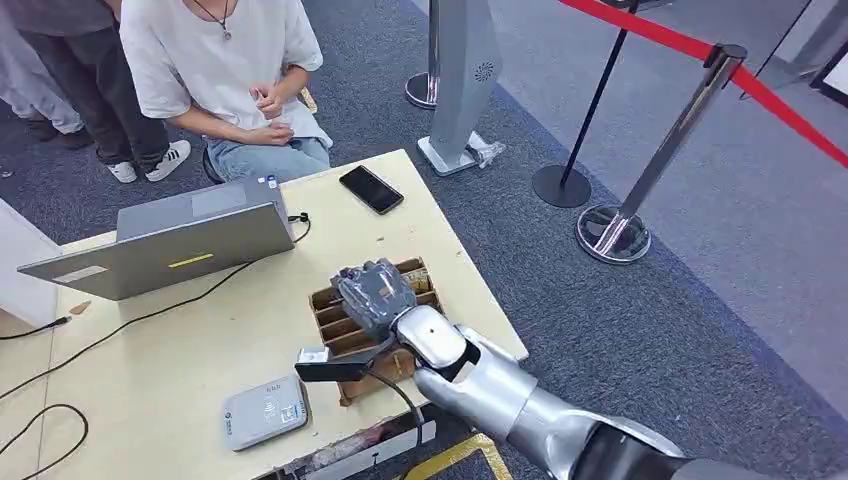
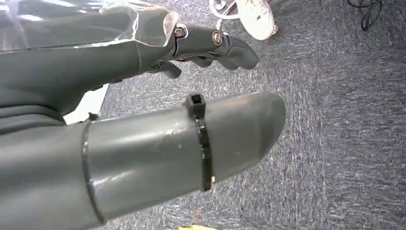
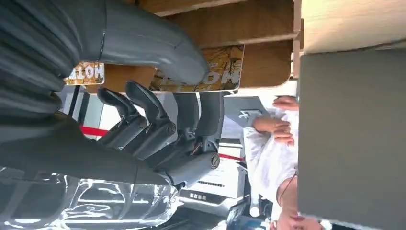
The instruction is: Pass the card to the sensor for recognition and then transmit it.
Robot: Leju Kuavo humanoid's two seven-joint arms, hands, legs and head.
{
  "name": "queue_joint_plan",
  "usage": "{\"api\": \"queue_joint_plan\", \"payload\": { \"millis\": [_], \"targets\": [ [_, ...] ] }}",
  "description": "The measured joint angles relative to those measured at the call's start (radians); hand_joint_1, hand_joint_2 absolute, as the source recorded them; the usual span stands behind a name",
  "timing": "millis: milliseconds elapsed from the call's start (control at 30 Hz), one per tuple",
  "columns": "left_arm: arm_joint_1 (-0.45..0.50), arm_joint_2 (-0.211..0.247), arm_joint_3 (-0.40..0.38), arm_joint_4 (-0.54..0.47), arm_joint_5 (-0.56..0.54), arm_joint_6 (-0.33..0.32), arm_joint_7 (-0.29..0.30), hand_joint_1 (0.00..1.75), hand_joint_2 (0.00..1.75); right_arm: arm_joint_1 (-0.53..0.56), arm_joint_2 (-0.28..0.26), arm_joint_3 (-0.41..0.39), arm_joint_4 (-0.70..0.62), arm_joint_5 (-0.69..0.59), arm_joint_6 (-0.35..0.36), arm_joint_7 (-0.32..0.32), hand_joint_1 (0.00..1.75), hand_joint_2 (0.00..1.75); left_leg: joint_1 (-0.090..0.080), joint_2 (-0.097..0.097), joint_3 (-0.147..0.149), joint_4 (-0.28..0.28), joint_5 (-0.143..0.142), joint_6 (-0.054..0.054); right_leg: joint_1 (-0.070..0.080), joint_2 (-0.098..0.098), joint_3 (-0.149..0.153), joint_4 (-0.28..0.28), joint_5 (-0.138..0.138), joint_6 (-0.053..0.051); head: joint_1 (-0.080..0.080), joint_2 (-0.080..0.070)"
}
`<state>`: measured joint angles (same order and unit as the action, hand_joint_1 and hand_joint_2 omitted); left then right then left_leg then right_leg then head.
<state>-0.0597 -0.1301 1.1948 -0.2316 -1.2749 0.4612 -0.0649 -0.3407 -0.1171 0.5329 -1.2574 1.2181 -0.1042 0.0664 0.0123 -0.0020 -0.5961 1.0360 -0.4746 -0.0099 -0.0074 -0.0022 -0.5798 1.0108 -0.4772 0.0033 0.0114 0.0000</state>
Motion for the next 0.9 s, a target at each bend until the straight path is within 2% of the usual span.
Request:
{"api": "queue_joint_plan", "payload": {
  "millis": [167,267,433,633,767,900],
  "targets": [
    [0.000,0.000,0.000,0.000,-0.008,0.000,-0.002,0.00,0.00,0.018,-0.002,-0.018,-0.047,0.010,-0.087,-0.029,1.75,1.75,0.000,0.000,0.000,0.000,0.000,0.000,0.000,0.000,0.000,0.000,0.000,0.000,0.000,0.000],
    [0.000,0.000,0.000,0.000,-0.013,0.002,-0.005,0.00,0.00,0.022,-0.004,-0.030,-0.106,0.030,-0.165,-0.051,1.75,1.75,0.000,0.000,0.000,0.000,0.000,0.000,0.000,0.000,0.000,0.000,0.000,0.000,0.000,0.000],
    [0.000,0.000,0.000,0.000,-0.016,0.004,-0.013,0.00,0.00,0.024,-0.010,-0.064,-0.224,0.049,-0.219,-0.075,1.75,1.75,0.000,0.000,0.000,0.000,0.000,0.000,0.000,0.000,0.000,0.000,0.000,0.000,0.000,0.000],
    [-0.001,0.000,0.000,0.000,-0.018,0.013,-0.018,0.00,0.00,0.015,-0.013,-0.095,-0.332,0.027,-0.356,-0.139,1.75,1.75,0.000,0.000,0.000,0.000,0.000,0.000,0.000,0.000,0.000,0.000,0.000,0.000,0.000,0.000],
    [-0.003,-0.001,0.000,0.000,-0.029,0.018,-0.017,0.00,0.00,-0.010,-0.002,-0.092,-0.337,0.022,-0.396,-0.172,1.75,1.75,0.000,0.000,0.000,0.000,0.000,0.000,0.000,0.000,0.000,0.000,0.000,0.000,0.000,0.000],
    [-0.012,-0.001,0.000,0.000,-0.036,0.021,-0.012,0.00,0.00,-0.085,0.045,-0.066,-0.241,0.021,-0.428,-0.187,1.75,1.75,0.000,0.000,0.000,0.000,0.001,-0.001,0.000,0.000,0.001,0.001,0.001,-0.001,0.000,0.000]
  ]
}}
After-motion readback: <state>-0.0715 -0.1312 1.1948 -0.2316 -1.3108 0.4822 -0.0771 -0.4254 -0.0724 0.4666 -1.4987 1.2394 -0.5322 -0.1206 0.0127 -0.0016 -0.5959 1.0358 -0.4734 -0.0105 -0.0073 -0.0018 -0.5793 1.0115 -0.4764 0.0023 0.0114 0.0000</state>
